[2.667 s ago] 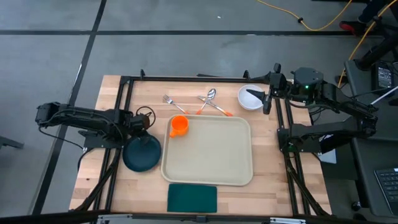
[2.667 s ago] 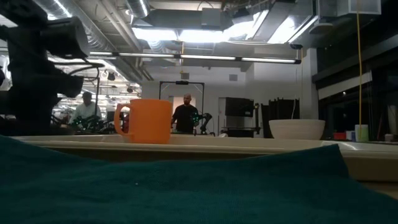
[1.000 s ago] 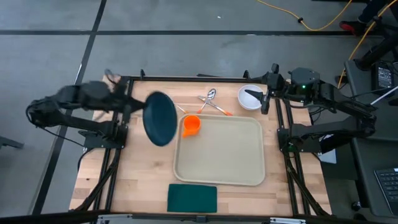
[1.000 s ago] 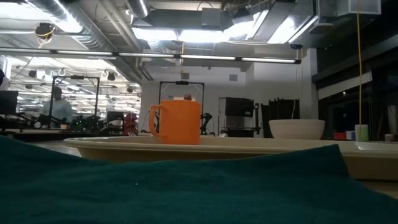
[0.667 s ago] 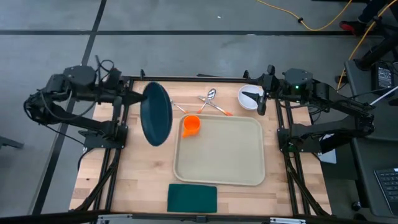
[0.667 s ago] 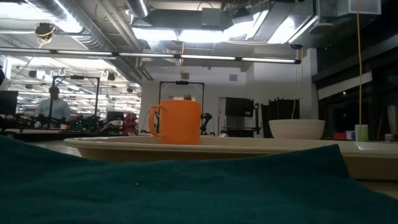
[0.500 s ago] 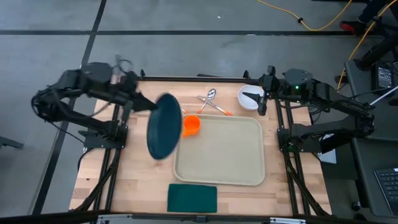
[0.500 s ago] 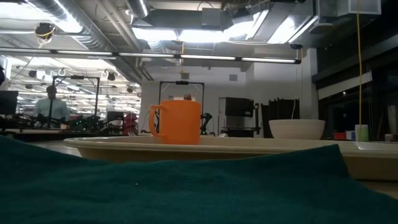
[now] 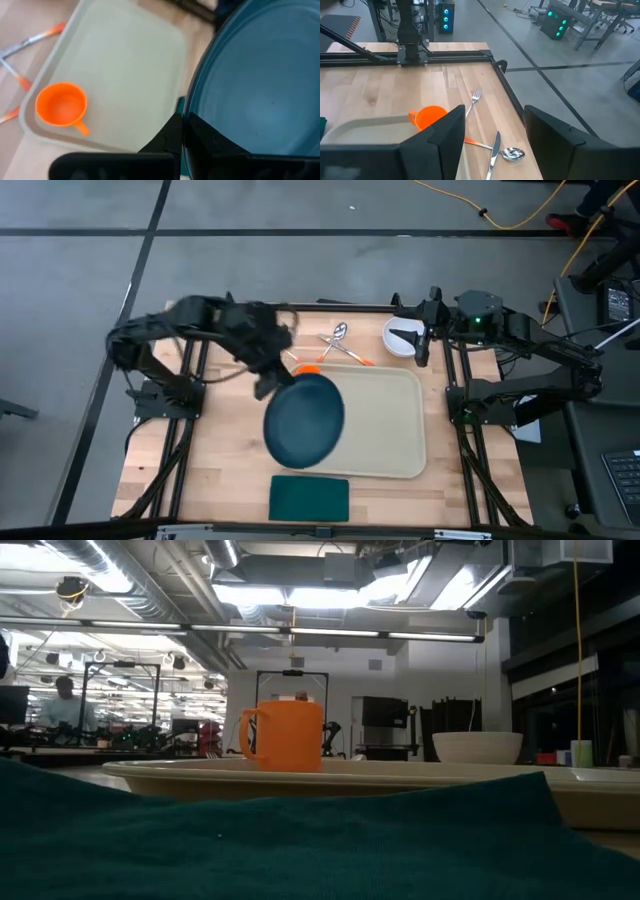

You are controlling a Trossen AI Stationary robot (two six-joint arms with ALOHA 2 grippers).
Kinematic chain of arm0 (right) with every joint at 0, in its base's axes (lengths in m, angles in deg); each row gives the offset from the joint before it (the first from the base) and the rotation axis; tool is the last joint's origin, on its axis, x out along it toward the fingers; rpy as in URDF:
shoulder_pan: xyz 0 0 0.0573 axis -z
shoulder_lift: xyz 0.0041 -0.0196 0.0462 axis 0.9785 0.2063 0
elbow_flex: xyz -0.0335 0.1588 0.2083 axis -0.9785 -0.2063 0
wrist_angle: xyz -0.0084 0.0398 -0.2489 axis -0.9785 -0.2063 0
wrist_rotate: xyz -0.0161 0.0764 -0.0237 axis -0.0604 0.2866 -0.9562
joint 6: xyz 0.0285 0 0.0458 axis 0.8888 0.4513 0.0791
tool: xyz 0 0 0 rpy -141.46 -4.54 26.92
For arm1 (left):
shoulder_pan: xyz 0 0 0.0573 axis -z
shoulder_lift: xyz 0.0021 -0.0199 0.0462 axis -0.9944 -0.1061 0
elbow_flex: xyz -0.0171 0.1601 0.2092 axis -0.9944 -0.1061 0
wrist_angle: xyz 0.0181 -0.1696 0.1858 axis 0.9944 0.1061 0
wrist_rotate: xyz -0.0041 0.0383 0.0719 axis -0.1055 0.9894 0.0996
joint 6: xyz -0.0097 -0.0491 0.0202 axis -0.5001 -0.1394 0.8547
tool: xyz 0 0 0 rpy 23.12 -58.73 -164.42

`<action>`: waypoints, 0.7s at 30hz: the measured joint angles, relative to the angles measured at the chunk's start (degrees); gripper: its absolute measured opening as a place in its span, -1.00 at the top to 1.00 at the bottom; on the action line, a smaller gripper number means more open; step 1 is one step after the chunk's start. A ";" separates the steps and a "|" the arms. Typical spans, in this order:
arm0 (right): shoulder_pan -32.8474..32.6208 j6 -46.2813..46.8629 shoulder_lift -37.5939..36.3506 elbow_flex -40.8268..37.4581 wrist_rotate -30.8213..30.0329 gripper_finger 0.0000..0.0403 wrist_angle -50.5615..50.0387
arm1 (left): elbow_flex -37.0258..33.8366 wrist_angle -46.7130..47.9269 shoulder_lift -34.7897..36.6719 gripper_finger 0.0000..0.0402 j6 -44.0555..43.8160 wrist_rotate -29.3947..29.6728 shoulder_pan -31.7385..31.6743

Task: Set up tray
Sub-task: Put the black plate on the white tray below the orange mug

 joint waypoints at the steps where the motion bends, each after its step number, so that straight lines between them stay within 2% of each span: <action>1: 0.00 -0.36 0.00 0.00 0.02 -0.02 0.00 | 0.00 0.58 -1.56 0.98 0.23 0.61 0.29; 8: 0.00 -2.76 0.00 0.00 1.81 -0.02 0.67 | -0.04 3.22 -12.86 0.98 4.56 4.28 1.07; 13: -0.02 -4.34 0.00 0.00 5.16 -0.02 1.00 | -3.62 -0.59 -19.29 0.98 7.10 4.51 0.97; 21: -0.02 -5.52 -0.39 0.00 7.71 -0.02 0.92 | -13.26 -11.58 -21.39 0.98 5.01 4.54 0.96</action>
